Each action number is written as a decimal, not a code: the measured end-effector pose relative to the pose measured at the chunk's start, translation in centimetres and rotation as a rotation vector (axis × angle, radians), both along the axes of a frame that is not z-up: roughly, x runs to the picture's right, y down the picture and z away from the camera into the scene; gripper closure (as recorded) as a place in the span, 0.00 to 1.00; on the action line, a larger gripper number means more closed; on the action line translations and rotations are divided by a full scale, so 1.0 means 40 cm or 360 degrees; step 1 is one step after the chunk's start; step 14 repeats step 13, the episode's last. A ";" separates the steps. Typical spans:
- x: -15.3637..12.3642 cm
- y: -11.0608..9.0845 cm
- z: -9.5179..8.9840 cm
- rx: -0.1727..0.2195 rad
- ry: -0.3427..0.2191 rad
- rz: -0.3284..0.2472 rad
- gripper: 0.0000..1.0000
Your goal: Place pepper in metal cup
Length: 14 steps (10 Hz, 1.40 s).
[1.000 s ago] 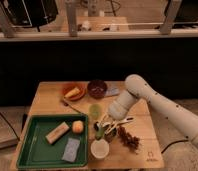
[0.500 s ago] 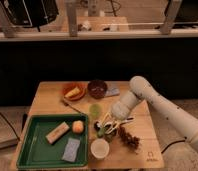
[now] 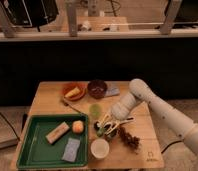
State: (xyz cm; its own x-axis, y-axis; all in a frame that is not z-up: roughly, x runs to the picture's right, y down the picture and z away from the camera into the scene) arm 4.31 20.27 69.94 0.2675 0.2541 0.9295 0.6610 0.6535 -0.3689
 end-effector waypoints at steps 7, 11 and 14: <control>0.025 -0.008 0.023 -0.0051 0.0011 0.0124 0.72; 0.042 -0.023 0.032 -0.0053 0.0026 0.0164 0.32; 0.048 -0.029 0.036 -0.0049 0.0031 0.0173 0.20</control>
